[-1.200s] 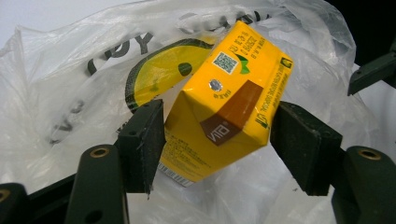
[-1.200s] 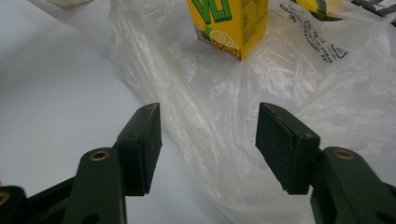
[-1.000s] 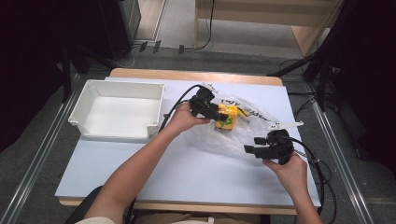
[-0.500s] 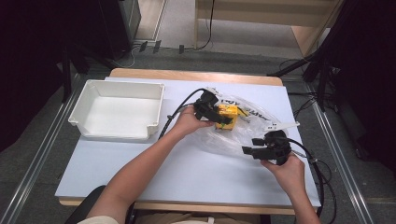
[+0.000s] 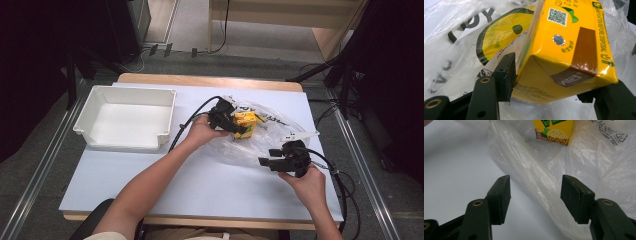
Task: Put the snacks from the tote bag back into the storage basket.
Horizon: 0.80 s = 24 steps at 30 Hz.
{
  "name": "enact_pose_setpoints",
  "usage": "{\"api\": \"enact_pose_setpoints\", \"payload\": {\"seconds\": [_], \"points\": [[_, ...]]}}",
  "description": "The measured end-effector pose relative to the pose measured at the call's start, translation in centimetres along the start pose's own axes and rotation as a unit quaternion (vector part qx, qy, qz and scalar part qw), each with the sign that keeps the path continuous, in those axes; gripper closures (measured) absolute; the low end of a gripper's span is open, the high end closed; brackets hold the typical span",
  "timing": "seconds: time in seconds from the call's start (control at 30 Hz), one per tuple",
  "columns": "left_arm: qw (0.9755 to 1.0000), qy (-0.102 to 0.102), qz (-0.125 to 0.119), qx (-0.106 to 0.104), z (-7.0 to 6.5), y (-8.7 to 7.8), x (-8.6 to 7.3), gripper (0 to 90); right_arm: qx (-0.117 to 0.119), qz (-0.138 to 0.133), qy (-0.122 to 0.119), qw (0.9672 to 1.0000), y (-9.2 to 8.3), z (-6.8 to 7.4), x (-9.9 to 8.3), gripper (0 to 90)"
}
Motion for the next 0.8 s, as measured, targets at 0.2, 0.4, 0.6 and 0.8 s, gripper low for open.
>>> {"api": "enact_pose_setpoints", "payload": {"seconds": [0.2, 0.4, 0.6, 0.8], "points": [[0.9998, 0.016, -0.005, 0.013, -0.04, 0.03, -0.07, 46.2, 0.002, 0.0, 0.001, 1.0, 0.09, 0.06, 0.01, 42.5], [0.9995, 0.024, -0.006, 0.022, -0.13, 0.02, -0.11, 47.5, 0.003, 0.003, 0.0, 1.0, 0.27, 0.13, -0.04, 42.6], [0.9989, 0.034, -0.003, 0.033, -0.21, -0.03, -0.11, 48.9, 0.003, 0.004, 0.0, 1.0, 0.32, 0.13, -0.08, 42.7], [0.9984, 0.041, 0.002, 0.038, -0.23, -0.12, -0.18, 49.7, 0.003, 0.006, -0.001, 1.0, 0.42, 0.13, -0.12, 42.8]]}}
Point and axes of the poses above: each handheld gripper's, and its own axes: y roughly forward along the jaws, x roughly out of its top, z roughly to its left, the point moved 9 cm from there along y, roughly forward along the jaws, and after that the axes turned 11 degrees about z, right-handed, at the moved point
